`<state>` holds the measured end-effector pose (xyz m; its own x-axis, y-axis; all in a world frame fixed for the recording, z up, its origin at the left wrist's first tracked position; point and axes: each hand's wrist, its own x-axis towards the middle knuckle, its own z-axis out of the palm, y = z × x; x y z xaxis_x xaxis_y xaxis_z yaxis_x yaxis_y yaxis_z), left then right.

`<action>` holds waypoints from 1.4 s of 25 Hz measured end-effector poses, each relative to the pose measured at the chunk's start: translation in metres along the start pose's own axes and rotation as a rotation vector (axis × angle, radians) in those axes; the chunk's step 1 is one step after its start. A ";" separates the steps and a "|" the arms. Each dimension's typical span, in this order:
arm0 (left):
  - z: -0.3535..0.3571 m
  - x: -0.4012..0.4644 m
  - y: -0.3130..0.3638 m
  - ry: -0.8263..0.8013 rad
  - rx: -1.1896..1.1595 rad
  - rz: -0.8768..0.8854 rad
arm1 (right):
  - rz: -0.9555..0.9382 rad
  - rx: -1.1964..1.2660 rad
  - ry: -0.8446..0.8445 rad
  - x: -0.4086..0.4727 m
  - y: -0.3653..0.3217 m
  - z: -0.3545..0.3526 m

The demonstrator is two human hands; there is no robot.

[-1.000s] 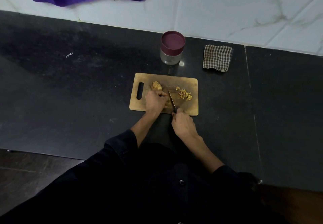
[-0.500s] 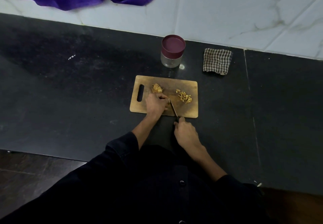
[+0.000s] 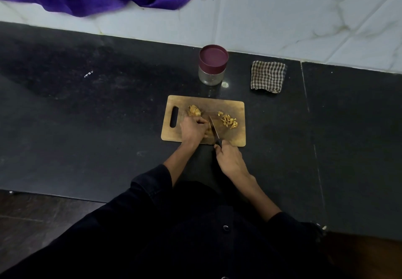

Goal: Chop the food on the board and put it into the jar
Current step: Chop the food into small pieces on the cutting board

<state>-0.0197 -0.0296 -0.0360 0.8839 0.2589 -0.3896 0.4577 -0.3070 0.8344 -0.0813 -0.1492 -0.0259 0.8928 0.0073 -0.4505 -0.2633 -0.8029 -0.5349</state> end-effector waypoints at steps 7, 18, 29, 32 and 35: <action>-0.002 0.001 -0.001 -0.024 0.000 0.016 | -0.015 -0.050 -0.011 0.006 -0.002 -0.001; 0.001 0.002 0.000 -0.004 0.006 -0.010 | -0.008 -0.121 0.010 0.009 -0.007 0.003; -0.001 0.002 0.000 0.013 0.015 0.006 | -0.014 -0.014 0.025 0.009 -0.005 -0.002; -0.001 0.001 0.000 0.002 0.021 0.010 | -0.043 -0.034 0.013 0.010 -0.006 0.000; -0.002 0.002 -0.001 0.004 0.017 0.017 | -0.037 -0.059 0.002 0.012 -0.007 0.002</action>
<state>-0.0188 -0.0271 -0.0372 0.8912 0.2573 -0.3736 0.4441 -0.3265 0.8344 -0.0695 -0.1423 -0.0290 0.9022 0.0367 -0.4298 -0.2081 -0.8357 -0.5083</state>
